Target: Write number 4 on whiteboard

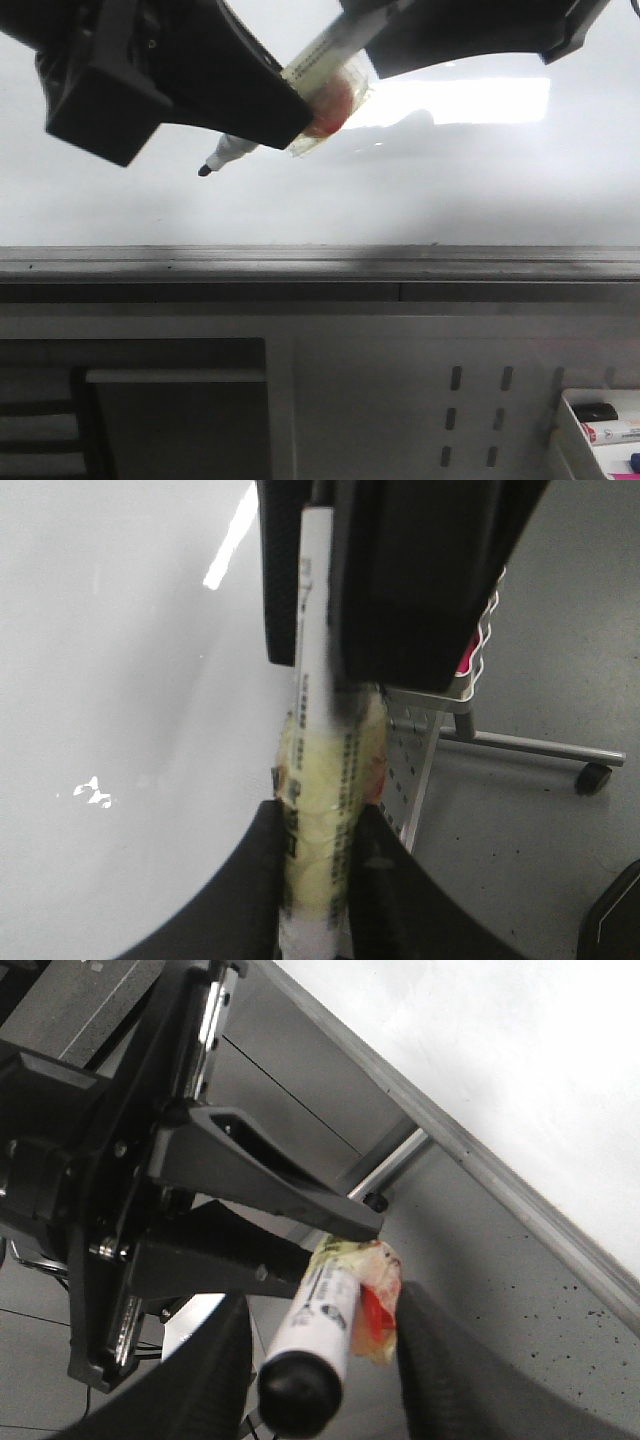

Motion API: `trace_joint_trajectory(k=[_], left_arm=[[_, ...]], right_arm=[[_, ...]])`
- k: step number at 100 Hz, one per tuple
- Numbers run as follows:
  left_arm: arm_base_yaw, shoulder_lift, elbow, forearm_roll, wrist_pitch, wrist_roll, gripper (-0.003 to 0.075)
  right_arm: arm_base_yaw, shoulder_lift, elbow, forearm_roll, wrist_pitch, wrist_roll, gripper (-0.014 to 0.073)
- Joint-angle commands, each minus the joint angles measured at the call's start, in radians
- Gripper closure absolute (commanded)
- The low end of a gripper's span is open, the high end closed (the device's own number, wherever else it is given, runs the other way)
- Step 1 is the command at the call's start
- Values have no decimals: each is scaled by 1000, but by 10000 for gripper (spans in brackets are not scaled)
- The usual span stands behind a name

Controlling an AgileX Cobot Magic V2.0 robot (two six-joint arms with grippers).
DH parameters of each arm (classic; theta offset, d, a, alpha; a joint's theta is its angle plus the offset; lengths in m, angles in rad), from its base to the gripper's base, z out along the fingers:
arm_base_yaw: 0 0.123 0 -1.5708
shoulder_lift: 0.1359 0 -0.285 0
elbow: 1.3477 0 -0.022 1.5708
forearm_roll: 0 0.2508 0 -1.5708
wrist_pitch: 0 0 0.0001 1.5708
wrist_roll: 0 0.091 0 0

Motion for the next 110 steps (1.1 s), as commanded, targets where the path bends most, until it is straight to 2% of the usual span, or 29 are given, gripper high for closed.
trace_joint_trajectory(k=[1, 36, 67, 75, 101, 110], left_arm=[[-7, -20, -38, -17, -57, -2, 741], [-51, -20, -43, -11, -84, 0, 741], [-51, -20, -43, -15, -110, 0, 741], [-51, -20, -43, -15, -116, 0, 741], [-51, -20, -43, -15, -169, 0, 741], [-51, -20, -43, -15, -195, 0, 740]], right_arm=[[1, -21, -34, 70, 16, -16, 305], [1, -21, -34, 90, 30, -20, 305], [1, -21, -34, 88, 52, -20, 309], [1, -21, -34, 88, 52, -24, 365], [1, -21, -34, 86, 52, -45, 648], [1, -21, -34, 84, 52, -47, 665]])
